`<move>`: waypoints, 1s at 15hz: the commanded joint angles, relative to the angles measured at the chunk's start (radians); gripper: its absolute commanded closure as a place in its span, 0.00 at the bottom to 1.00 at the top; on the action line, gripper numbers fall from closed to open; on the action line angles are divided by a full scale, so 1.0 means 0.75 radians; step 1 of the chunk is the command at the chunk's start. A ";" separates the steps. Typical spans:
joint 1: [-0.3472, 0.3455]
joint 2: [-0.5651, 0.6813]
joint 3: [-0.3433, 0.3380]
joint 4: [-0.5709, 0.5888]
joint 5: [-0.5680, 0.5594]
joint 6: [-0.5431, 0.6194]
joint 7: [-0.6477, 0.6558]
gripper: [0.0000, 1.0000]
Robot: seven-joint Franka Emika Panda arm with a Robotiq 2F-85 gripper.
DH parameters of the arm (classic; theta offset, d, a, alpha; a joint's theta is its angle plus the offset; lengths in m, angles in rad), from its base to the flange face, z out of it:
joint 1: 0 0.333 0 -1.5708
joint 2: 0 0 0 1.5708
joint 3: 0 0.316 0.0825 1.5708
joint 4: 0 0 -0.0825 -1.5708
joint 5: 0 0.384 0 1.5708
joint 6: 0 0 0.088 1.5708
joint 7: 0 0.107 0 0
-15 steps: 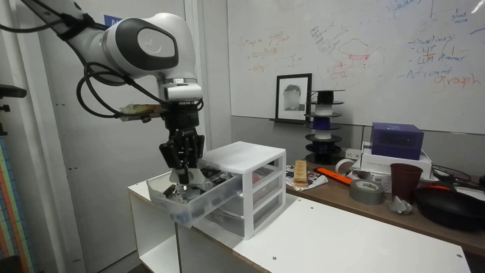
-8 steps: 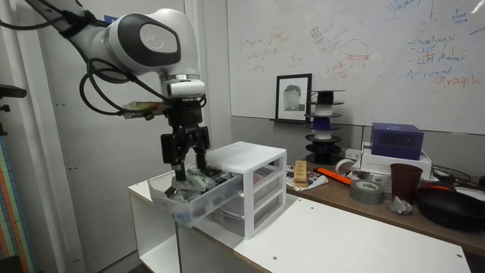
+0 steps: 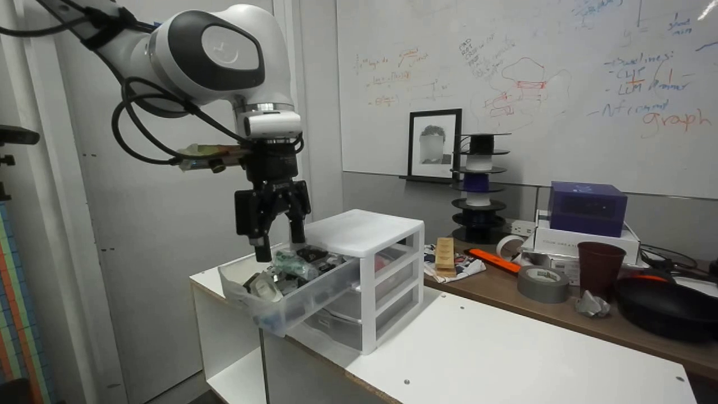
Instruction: Pick up the two white objects from the counter and put them in the open drawer and close it
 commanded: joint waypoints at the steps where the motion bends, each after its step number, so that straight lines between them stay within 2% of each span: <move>1: 0.011 -0.134 0.012 0.005 -0.045 -0.059 0.016 0.00; 6: 0.040 -0.323 0.102 0.004 -0.074 -0.263 -0.017 0.00; 8: 0.073 -0.393 0.142 -0.015 -0.043 -0.333 -0.075 0.00; 11: 0.146 -0.471 0.154 -0.053 0.054 -0.421 -0.301 0.00; 15: 0.187 -0.563 0.124 -0.142 0.156 -0.436 -0.617 0.00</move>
